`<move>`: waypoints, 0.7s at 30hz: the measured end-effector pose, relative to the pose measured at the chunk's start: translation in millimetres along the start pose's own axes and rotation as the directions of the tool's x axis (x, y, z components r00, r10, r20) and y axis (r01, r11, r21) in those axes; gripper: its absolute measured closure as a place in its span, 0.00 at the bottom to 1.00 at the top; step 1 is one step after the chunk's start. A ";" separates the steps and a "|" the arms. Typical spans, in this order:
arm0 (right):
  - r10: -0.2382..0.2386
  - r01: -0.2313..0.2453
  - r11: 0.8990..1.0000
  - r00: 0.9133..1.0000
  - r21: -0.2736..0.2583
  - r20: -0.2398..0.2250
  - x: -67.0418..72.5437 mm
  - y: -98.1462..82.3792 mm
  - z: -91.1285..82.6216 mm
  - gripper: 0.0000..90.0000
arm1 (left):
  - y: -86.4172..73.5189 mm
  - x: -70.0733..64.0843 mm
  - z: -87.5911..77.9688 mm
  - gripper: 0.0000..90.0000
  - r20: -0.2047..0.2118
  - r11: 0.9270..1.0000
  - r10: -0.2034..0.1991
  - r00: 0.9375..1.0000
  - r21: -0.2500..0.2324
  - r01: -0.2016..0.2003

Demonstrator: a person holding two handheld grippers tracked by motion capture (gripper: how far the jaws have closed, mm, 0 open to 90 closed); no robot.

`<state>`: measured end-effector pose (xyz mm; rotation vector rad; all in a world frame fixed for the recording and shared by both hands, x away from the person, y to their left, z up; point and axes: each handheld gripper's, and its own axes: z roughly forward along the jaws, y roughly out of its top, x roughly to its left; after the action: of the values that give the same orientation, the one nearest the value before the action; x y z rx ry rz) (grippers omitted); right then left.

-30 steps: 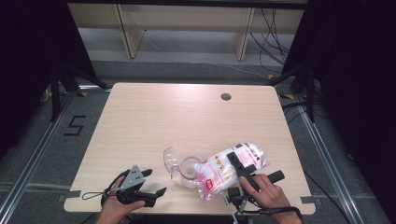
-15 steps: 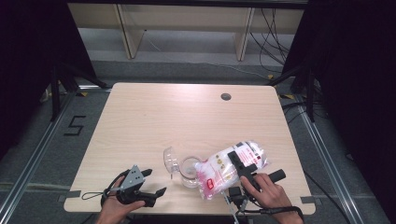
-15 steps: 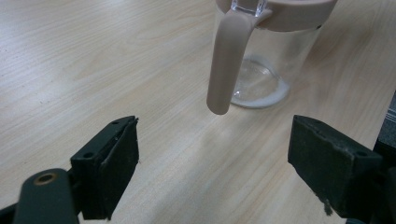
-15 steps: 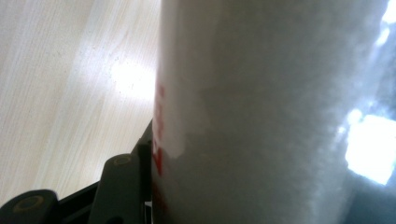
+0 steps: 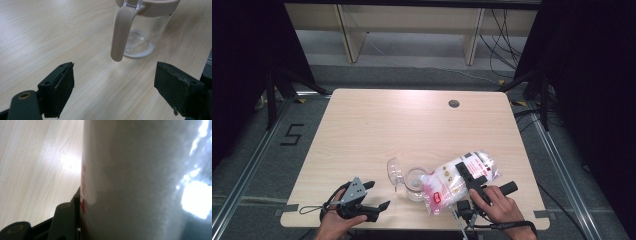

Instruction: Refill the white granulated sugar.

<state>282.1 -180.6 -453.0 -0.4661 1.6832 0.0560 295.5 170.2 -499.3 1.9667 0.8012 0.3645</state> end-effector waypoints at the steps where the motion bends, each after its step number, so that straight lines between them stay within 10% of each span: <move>1: -0.038 0.038 0.999 0.999 -0.015 0.006 -3.5 0.4 0.9 0.55 | 0.0 -0.3 -0.2 0.18 -0.005 1.000 -0.001 1.000 0.004 0.001; 21: -0.015 0.015 1.000 1.000 0.005 -0.004 -3.3 -1.9 -1.3 0.56 | -0.1 -0.7 -0.1 0.18 0.000 1.000 0.000 1.000 0.000 0.000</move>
<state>281.8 -181.8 -449.2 -0.4753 1.6826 0.0393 294.8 169.8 -499.2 1.9669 0.8005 0.3643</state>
